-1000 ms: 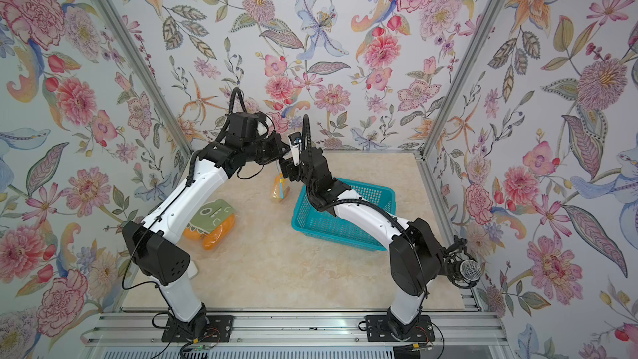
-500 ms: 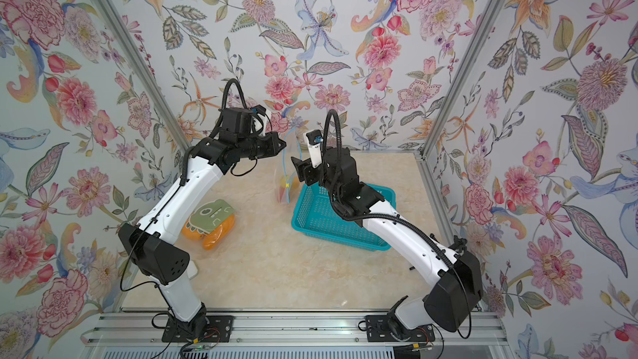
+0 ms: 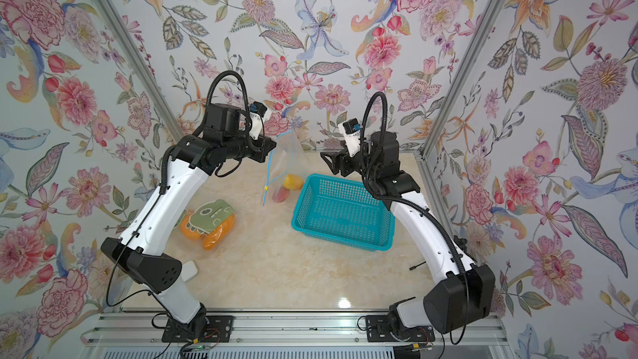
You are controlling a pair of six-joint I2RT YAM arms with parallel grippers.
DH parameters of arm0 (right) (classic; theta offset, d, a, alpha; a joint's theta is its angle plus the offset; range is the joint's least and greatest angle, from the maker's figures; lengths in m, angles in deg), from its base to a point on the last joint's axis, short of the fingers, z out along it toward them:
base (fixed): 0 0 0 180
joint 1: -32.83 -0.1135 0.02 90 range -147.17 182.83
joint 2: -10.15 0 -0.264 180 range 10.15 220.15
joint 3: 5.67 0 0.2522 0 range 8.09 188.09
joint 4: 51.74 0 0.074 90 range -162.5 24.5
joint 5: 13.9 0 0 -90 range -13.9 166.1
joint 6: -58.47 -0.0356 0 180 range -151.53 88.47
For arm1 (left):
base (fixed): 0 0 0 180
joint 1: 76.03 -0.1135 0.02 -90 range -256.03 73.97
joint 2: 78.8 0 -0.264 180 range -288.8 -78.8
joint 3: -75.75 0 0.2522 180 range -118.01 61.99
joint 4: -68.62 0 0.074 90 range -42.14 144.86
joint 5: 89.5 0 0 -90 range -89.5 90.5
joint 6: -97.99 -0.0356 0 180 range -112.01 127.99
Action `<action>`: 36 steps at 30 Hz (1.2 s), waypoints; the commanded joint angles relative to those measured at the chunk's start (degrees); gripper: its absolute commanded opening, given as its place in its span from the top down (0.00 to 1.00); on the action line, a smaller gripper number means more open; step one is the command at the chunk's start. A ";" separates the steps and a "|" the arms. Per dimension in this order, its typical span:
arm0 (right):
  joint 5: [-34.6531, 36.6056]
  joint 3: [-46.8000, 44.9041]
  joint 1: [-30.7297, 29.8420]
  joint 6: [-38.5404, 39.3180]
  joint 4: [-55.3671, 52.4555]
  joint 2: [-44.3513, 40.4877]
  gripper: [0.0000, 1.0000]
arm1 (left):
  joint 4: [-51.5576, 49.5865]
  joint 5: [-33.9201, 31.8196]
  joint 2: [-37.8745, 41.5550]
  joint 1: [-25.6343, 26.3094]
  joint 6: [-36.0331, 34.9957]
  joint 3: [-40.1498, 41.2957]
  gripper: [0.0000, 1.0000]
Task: Place the mango in a zip-top bag and seal the zipper
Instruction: Adjust the zipper food storage bag at the center of the board.
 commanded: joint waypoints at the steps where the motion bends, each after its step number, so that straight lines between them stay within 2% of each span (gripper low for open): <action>1: -8.56 1.12 -1.63 7.72 -0.39 0.35 0.20 | -0.99 2.36 4.05 -0.47 -10.54 -0.34 1.00; 6: -8.06 2.25 -2.80 15.88 0.82 1.20 0.18 | -2.97 3.83 7.55 -0.47 -21.49 0.43 1.00; 10: -10.46 2.81 -4.12 23.25 1.05 1.85 0.18 | -3.62 5.20 11.61 -0.44 -28.29 4.85 1.00; 16: -9.18 2.00 -9.69 36.35 1.83 2.24 0.18 | -2.14 6.85 13.64 -0.38 -30.60 10.62 1.00; 28: -10.15 8.43 -13.56 36.92 1.80 7.65 0.20 | -3.18 10.66 13.65 1.41 -33.57 11.44 1.00; 30: -11.01 9.54 -13.78 36.43 1.74 8.38 0.27 | -3.34 10.71 13.56 1.63 -33.48 11.50 1.00; 31: -11.54 10.01 -13.98 36.21 1.81 8.62 0.37 | -3.31 10.64 13.52 1.79 -33.37 11.58 1.00; 33: -11.59 10.64 -14.26 35.77 1.97 8.87 0.67 | -2.66 10.21 13.47 1.81 -32.29 11.83 1.00; 36: -10.08 11.03 -14.12 34.59 2.06 8.89 1.00 | 0.95 8.32 14.60 1.81 -29.07 13.24 1.00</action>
